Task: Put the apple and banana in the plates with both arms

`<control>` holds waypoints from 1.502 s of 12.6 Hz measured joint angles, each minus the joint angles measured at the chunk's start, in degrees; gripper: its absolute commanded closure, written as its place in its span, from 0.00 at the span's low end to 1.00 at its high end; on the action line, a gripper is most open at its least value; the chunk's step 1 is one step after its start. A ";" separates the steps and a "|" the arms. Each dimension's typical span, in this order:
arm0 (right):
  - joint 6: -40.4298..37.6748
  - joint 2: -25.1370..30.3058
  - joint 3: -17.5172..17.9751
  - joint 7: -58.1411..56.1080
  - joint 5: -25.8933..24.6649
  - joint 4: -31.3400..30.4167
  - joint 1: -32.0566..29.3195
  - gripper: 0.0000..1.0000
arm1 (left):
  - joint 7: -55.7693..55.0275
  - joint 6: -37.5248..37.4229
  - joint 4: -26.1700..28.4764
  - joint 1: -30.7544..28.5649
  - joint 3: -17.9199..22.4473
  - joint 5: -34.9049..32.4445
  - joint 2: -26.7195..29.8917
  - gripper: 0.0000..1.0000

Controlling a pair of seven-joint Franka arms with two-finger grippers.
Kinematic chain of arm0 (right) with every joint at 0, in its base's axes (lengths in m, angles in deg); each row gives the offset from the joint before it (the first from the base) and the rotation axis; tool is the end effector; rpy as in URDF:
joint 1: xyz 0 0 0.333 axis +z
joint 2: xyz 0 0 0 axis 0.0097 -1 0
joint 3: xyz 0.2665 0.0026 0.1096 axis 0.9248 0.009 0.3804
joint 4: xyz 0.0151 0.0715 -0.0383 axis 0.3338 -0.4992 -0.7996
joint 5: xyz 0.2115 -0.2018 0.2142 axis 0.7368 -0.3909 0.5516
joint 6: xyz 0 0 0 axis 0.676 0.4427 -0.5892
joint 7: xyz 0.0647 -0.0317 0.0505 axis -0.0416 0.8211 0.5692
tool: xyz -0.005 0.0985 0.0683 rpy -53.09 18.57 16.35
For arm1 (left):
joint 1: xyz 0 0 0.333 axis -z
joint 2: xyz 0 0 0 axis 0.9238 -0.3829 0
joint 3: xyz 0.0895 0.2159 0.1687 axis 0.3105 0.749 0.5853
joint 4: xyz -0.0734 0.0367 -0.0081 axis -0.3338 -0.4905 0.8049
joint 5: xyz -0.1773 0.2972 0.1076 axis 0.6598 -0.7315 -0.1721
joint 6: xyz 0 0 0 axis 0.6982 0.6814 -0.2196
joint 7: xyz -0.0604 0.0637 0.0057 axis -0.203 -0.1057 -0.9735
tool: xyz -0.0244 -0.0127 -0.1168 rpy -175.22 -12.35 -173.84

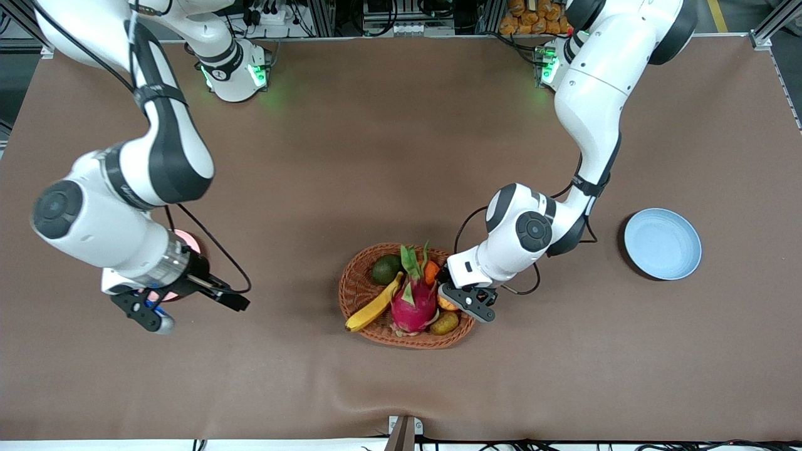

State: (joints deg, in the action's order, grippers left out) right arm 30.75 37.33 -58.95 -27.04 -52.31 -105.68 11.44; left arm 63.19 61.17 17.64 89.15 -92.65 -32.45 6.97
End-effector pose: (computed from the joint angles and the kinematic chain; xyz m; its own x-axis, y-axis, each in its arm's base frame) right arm 0.6662 0.1609 0.4040 0.8555 -0.5172 0.0251 -0.4984 -0.8357 -0.2307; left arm 0.6233 -0.3483 0.2284 0.8361 -0.4588 0.3007 -0.5253 -0.8276 0.1978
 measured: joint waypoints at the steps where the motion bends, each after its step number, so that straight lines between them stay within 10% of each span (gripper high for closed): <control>1: 1.43 -0.96 0.00 0.59 0.00 0.00 0.20 0.00 | 0.00 -0.65 -0.14 -0.07 0.00 0.00 0.69 0.53; 10: 19.60 -12.45 -0.05 8.61 -0.32 2.13 7.71 0.00 | -0.12 -18.25 0.24 -6.04 0.29 0.28 11.38 0.53; 19: 24.65 -19.10 -5.26 14.81 -0.48 6.38 16.18 0.00 | 0.91 -21.00 18.79 -21.32 0.93 -4.79 26.42 0.58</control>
State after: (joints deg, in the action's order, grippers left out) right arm 55.40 18.23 -64.21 -12.23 -52.79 -99.29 27.62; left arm 64.10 40.18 36.43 67.83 -91.72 -37.25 33.39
